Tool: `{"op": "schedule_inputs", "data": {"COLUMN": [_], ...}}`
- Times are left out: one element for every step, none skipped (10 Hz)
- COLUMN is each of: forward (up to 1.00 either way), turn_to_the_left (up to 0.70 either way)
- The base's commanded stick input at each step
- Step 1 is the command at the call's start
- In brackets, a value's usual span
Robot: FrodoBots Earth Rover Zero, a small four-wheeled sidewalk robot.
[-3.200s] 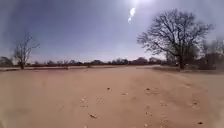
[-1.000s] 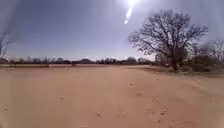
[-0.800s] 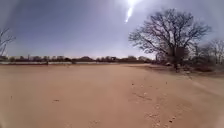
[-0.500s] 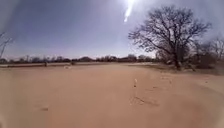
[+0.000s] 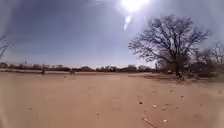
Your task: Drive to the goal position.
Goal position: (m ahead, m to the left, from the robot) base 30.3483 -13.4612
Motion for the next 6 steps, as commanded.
{"op": "schedule_inputs", "data": {"forward": [1.0,1.0,1.0,1.0,1.0,1.0], "turn_to_the_left": [0.0,0.0,0.0,0.0,0.0,0.0]}}
